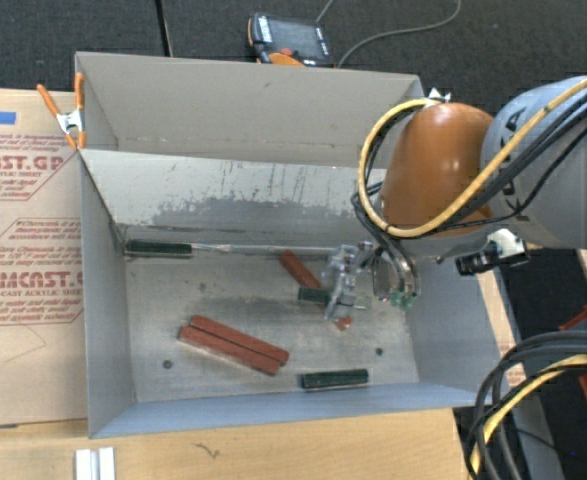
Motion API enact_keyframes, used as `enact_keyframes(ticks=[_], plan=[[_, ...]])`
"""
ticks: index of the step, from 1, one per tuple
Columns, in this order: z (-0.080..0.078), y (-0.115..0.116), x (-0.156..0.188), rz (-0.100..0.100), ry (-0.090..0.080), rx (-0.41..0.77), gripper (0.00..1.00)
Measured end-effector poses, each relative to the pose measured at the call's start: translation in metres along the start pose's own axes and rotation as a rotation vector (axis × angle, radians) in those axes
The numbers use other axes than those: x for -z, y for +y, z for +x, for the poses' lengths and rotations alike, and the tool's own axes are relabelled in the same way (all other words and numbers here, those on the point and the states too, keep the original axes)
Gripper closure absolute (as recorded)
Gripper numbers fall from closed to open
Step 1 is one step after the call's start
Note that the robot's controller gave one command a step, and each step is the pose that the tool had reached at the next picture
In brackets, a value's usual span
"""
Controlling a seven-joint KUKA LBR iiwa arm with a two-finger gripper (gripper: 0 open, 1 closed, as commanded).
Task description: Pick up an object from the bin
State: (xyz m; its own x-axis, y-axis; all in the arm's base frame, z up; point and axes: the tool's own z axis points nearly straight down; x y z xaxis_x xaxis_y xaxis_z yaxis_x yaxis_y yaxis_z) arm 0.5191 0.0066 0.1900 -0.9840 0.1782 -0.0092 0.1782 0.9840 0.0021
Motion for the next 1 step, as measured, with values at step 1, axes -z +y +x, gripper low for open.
enact_keyframes(ticks=[1], plan=[[-0.0201, 0.0556, 0.0507, -0.001, 0.002, 0.213, 1.00]])
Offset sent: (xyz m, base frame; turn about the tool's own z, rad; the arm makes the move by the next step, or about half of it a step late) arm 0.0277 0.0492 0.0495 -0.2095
